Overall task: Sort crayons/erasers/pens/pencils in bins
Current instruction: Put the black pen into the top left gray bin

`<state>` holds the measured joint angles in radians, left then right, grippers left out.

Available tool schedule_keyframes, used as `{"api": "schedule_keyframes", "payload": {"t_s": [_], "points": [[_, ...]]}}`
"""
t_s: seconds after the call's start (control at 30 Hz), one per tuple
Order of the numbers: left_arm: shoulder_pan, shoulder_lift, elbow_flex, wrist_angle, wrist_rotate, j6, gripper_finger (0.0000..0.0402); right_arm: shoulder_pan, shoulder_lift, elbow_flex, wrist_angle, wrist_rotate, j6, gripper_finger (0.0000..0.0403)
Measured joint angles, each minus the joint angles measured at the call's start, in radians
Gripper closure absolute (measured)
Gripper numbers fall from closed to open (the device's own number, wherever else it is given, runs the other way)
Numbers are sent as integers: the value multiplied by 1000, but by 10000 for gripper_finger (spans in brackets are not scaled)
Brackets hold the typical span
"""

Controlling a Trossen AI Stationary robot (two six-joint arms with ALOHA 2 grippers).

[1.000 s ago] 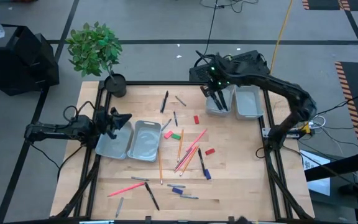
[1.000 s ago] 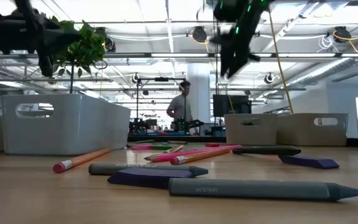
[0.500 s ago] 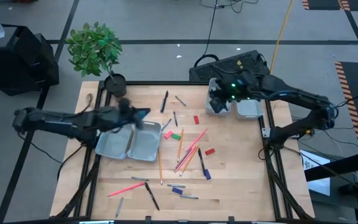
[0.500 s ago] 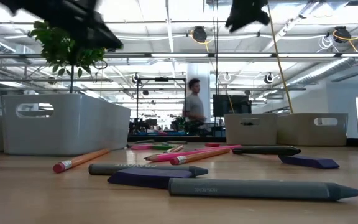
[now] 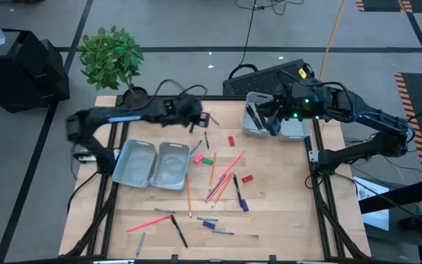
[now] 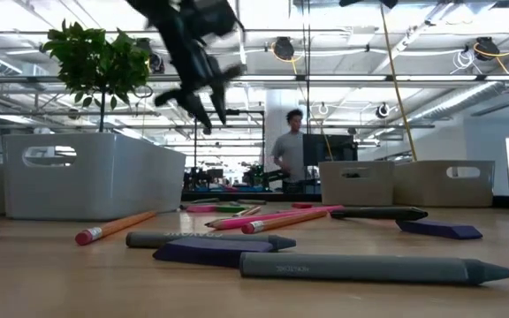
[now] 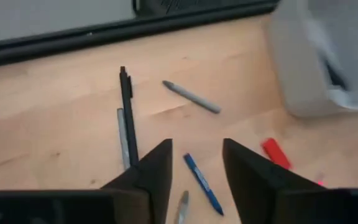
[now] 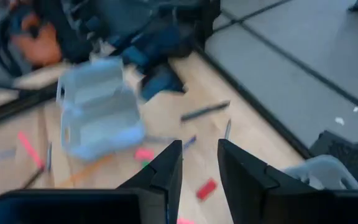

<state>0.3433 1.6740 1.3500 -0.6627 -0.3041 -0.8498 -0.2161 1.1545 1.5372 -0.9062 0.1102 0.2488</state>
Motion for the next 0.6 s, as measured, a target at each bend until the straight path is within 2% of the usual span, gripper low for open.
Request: {"api": "schedule_keyframes", "payload": {"t_s": [0.13,0.3,0.4,0.6], "points": [[76,146,145,-108,87,20,220,1,3,0,-45,-60,-41,309],[175,297,261,-268,225,96,211,1,8,0,-48,-86,-31,309],[221,356,271,-261,259,139,211,2,12,0,-41,-86,-50,309],[274,422,271,-196,243,241,211,2,23,-2,25,-80,-18,310]]}}
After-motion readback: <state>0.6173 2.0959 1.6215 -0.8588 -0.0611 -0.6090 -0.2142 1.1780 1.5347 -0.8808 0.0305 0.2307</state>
